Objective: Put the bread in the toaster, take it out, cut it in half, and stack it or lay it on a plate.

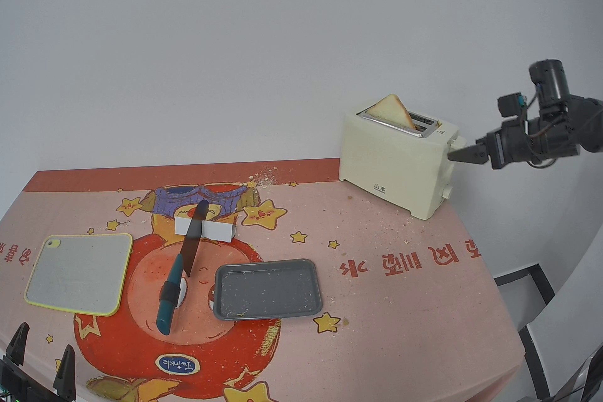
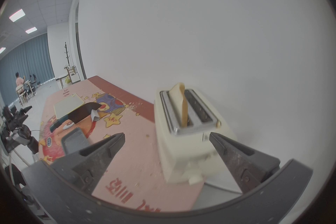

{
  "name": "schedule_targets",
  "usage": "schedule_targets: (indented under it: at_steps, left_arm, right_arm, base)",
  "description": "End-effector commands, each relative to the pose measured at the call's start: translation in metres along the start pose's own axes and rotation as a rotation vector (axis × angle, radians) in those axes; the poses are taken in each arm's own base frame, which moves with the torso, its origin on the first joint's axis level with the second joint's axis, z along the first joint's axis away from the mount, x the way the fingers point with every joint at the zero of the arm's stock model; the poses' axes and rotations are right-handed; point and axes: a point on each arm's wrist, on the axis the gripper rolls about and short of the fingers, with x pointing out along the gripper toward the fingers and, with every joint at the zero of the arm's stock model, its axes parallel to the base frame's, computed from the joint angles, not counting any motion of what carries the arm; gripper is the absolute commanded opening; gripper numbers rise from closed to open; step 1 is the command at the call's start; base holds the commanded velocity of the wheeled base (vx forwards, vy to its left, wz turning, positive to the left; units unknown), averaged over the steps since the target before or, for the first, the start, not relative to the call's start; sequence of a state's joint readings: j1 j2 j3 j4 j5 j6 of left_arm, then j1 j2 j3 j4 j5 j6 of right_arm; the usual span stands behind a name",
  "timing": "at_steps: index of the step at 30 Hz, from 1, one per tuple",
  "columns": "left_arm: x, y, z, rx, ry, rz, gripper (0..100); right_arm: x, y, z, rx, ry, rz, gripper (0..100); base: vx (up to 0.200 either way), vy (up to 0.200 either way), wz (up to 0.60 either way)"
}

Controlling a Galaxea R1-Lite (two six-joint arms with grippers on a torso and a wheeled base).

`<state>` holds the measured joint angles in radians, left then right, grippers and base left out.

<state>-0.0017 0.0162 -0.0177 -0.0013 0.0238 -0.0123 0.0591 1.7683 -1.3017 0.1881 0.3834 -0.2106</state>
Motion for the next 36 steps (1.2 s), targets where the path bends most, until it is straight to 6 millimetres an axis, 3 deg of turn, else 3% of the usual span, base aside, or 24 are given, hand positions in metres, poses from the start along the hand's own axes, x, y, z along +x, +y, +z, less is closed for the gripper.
schedule_targets:
  at_steps: [1, 10, 11, 20, 25, 36]
  left_arm:
    - [0.001, 0.0, -0.005, 0.0, 0.007, 0.001, 100]
    - [0.001, 0.0, -0.005, 0.0, 0.007, 0.001, 100]
    - [0.001, 0.0, -0.005, 0.0, 0.007, 0.001, 100]
    - [0.001, 0.0, -0.005, -0.001, 0.007, 0.001, 100]
    - [0.001, 0.0, -0.005, -0.001, 0.007, 0.001, 100]
    - [0.001, 0.0, -0.005, -0.003, 0.007, 0.001, 100]
  right_arm:
    - [-0.041, -0.011, -0.031, 0.072, -0.024, -0.081, 100]
    - [-0.007, -0.029, -0.042, 0.049, -0.083, -0.091, 100]
    - [-0.003, -0.031, -0.04, 0.044, -0.097, -0.093, 0]
    - [0.03, -0.033, -0.018, 0.011, -0.142, -0.057, 0]
    - [0.037, -0.029, -0.005, -0.015, -0.175, -0.044, 0]
    - [0.057, -0.03, -0.002, -0.02, -0.164, -0.039, 0]
  base:
    - [0.0, 0.0, 0.0]
    - [0.0, 0.0, 0.0]
    - [0.0, 0.0, 0.0]
    - [0.0, 0.0, 0.0]
    - [0.0, 0.0, 0.0]
    - [0.0, 0.0, 0.0]
